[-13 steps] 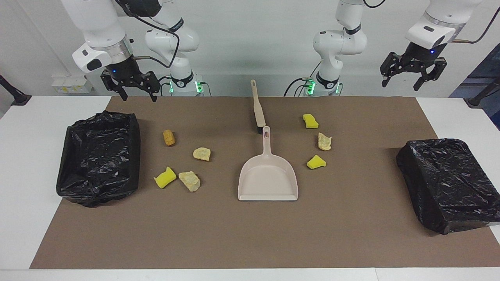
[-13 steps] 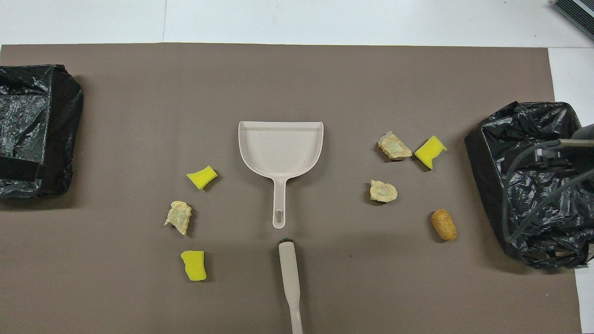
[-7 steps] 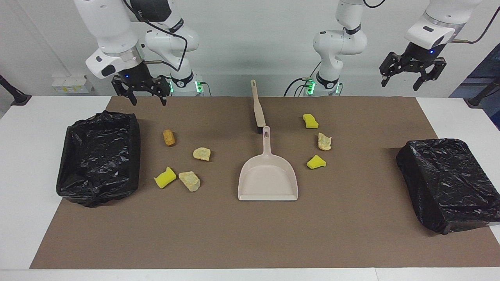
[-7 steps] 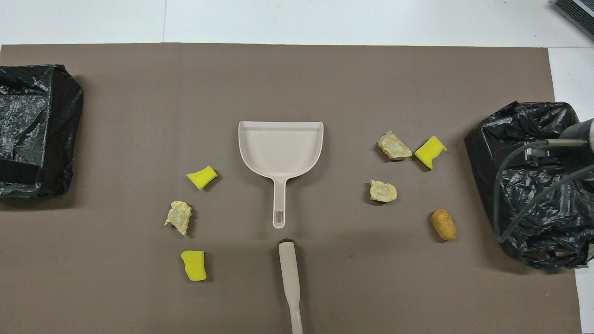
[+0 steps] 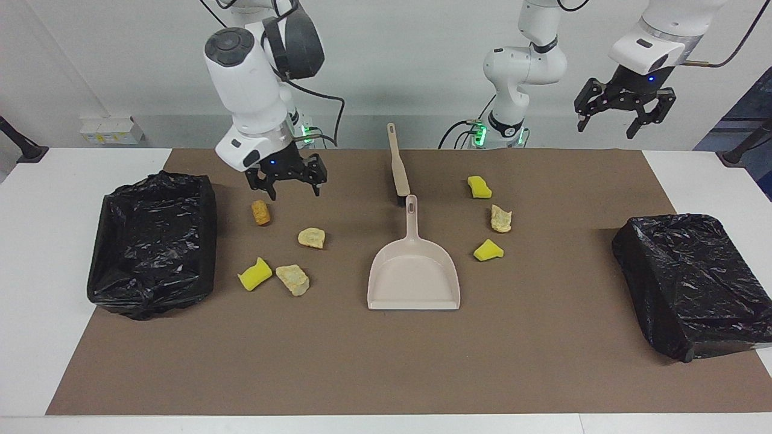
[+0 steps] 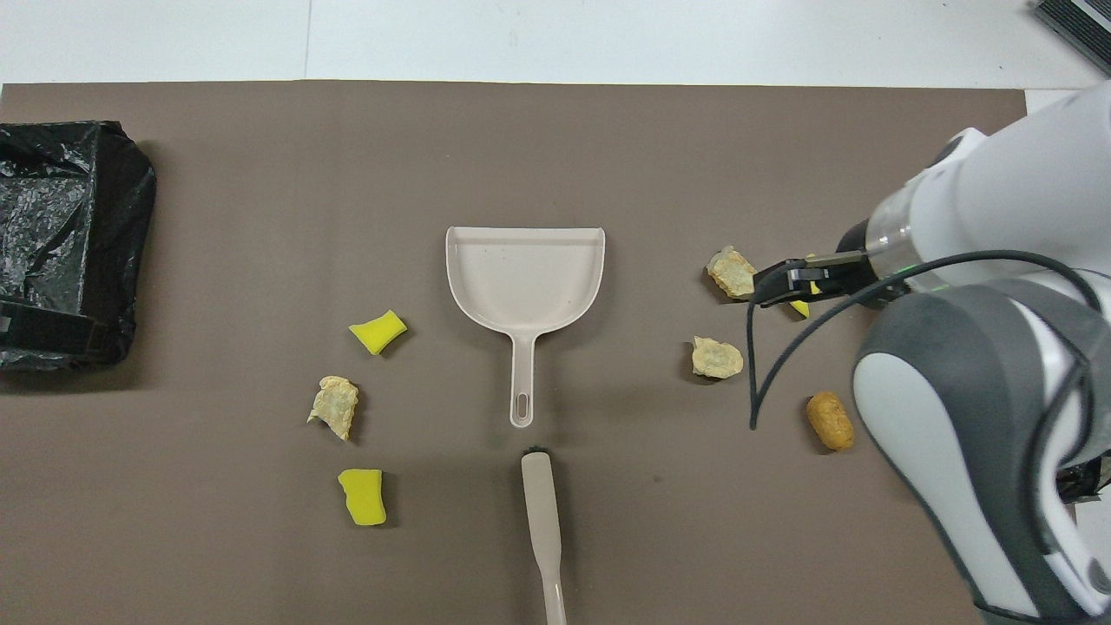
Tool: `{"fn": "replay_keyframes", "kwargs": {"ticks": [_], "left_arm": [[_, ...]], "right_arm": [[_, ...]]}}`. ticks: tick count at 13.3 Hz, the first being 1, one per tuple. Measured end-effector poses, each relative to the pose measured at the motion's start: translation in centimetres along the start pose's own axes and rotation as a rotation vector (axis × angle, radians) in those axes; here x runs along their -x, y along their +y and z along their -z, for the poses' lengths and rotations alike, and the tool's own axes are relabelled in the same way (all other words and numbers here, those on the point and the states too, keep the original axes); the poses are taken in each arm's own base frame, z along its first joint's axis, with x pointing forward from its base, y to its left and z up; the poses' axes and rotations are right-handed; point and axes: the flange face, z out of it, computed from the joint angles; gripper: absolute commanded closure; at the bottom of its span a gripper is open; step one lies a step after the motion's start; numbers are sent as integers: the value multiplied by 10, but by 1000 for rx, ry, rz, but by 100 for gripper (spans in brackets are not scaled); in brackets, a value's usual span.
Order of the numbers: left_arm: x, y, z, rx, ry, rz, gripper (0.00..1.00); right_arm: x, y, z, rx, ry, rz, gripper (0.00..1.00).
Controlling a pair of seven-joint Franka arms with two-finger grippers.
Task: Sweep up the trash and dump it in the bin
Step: 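Reach the right gripper to the beige dustpan handle and grasp it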
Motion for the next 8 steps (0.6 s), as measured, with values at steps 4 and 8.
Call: {"fn": "replay_keyframes", "kwargs": {"ticks": [4, 8], "left_arm": [[-1, 10, 0, -1, -1, -16, 0], [-2, 18, 0, -2, 0, -30, 0]], "right_arm": [[1, -89, -59, -25, 21, -39, 0], [24, -166, -106, -34, 18, -107, 0]]}}
